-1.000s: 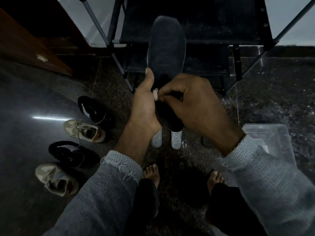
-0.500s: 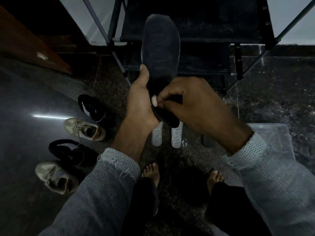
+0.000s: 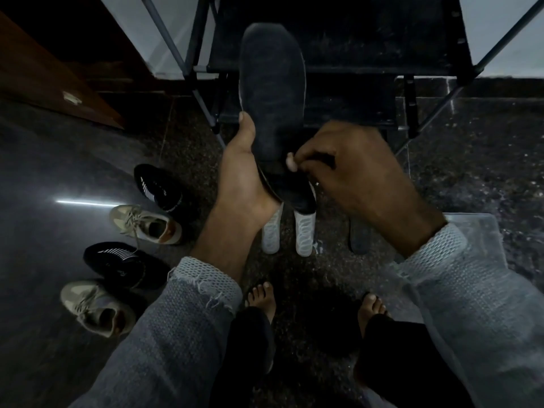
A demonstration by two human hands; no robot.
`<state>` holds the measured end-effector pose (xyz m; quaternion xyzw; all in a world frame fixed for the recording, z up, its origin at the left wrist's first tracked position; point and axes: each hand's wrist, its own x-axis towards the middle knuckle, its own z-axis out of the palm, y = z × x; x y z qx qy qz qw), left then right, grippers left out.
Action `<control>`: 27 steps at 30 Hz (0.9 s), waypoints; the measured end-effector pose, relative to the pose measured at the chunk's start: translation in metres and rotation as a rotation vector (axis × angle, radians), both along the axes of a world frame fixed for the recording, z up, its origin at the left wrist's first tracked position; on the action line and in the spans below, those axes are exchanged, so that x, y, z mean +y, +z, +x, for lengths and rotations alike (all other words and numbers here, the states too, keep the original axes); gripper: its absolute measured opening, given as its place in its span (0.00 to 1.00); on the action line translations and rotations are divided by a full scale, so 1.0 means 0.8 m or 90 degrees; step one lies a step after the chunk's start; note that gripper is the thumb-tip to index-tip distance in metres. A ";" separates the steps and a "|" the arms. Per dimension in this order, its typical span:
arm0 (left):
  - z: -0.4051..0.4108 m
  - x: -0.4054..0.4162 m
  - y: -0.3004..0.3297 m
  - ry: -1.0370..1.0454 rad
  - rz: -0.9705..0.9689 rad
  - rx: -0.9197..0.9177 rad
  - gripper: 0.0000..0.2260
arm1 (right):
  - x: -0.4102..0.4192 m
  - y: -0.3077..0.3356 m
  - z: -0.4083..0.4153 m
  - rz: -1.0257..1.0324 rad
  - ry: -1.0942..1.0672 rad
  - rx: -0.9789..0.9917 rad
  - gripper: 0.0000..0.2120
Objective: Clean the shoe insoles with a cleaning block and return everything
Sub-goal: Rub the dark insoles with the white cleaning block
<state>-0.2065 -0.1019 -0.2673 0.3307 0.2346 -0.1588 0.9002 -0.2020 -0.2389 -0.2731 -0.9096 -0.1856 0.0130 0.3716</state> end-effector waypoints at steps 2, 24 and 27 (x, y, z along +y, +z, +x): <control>0.002 0.000 0.001 0.023 0.021 -0.011 0.23 | -0.011 0.002 0.002 0.051 -0.062 -0.005 0.04; 0.000 -0.002 -0.007 0.019 -0.005 -0.021 0.26 | 0.028 -0.008 -0.015 0.119 -0.050 -0.072 0.07; -0.003 -0.005 -0.009 0.021 0.008 -0.017 0.24 | 0.038 -0.005 -0.019 0.113 -0.030 -0.081 0.08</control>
